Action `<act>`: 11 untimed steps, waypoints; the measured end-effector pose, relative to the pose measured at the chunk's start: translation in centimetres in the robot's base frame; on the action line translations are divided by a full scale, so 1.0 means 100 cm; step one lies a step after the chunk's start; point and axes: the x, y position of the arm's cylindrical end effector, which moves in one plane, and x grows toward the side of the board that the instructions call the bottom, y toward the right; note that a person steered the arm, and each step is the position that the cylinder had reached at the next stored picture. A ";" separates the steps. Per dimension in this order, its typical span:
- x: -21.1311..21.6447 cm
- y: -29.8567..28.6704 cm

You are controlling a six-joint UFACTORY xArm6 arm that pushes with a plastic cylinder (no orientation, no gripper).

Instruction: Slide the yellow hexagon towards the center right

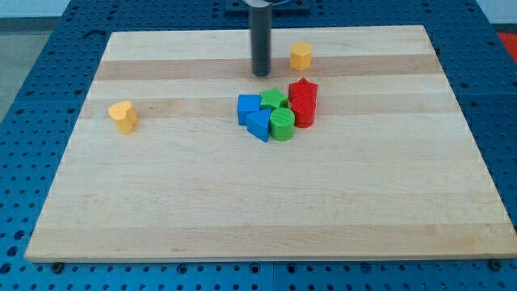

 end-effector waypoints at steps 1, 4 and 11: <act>-0.019 -0.006; -0.036 0.157; 0.049 0.213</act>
